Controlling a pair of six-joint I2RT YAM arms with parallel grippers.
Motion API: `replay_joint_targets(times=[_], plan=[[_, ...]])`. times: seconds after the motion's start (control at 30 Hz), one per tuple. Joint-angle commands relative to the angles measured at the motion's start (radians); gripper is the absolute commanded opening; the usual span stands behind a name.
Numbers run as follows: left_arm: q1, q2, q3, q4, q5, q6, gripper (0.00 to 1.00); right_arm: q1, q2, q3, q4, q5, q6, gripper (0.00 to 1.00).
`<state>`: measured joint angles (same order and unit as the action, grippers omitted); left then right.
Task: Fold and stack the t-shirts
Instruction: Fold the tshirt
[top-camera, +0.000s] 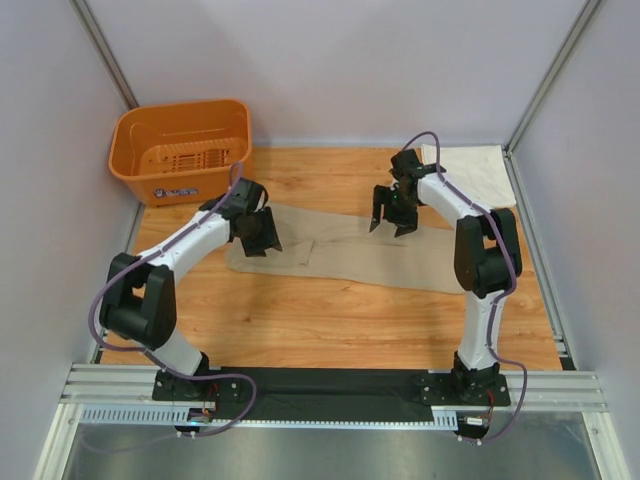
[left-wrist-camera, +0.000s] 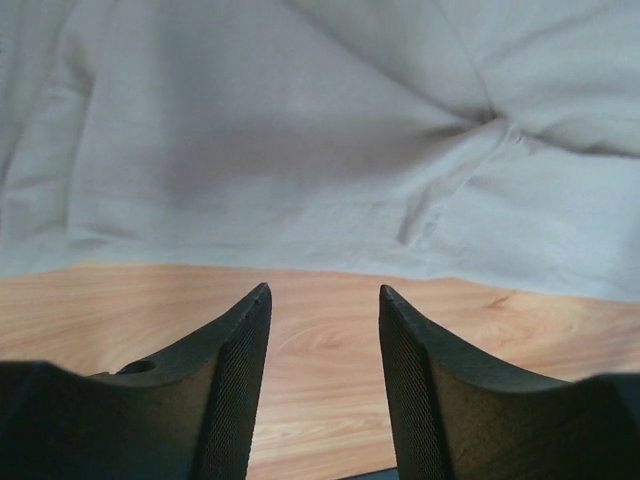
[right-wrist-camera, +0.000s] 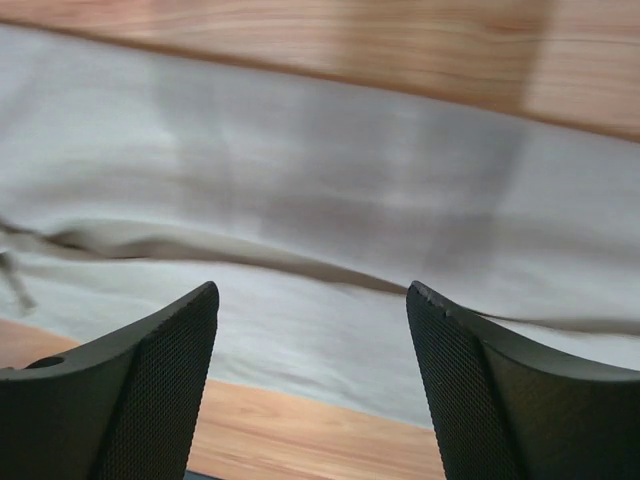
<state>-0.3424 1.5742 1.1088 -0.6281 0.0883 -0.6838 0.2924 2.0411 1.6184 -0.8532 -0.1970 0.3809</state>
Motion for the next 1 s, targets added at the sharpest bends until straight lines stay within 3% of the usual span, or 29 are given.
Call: replay_joint_targets(times=[0.0,0.17,0.5,0.8,0.97], plan=[[-0.032,0.104,0.117,-0.027,-0.148,-0.14,0.55,-0.002,-0.031,0.026,-0.115,0.157,-0.194,0.78],[-0.052,0.306,0.288,-0.091,-0.157,-0.186,0.56,-0.022,-0.021,0.015,-0.09,0.249,-0.22,0.82],[-0.101,0.596,0.62,-0.255,-0.223,-0.108,0.56,-0.091,-0.053,-0.161,-0.026,0.271,-0.149,0.82],[-0.142,0.779,0.804,-0.35,-0.211,-0.074,0.56,-0.073,-0.218,-0.444,-0.053,0.401,0.133,0.83],[-0.148,0.877,0.971,-0.328,-0.194,0.033,0.54,-0.009,-0.337,-0.586,-0.014,0.329,0.207,0.83]])
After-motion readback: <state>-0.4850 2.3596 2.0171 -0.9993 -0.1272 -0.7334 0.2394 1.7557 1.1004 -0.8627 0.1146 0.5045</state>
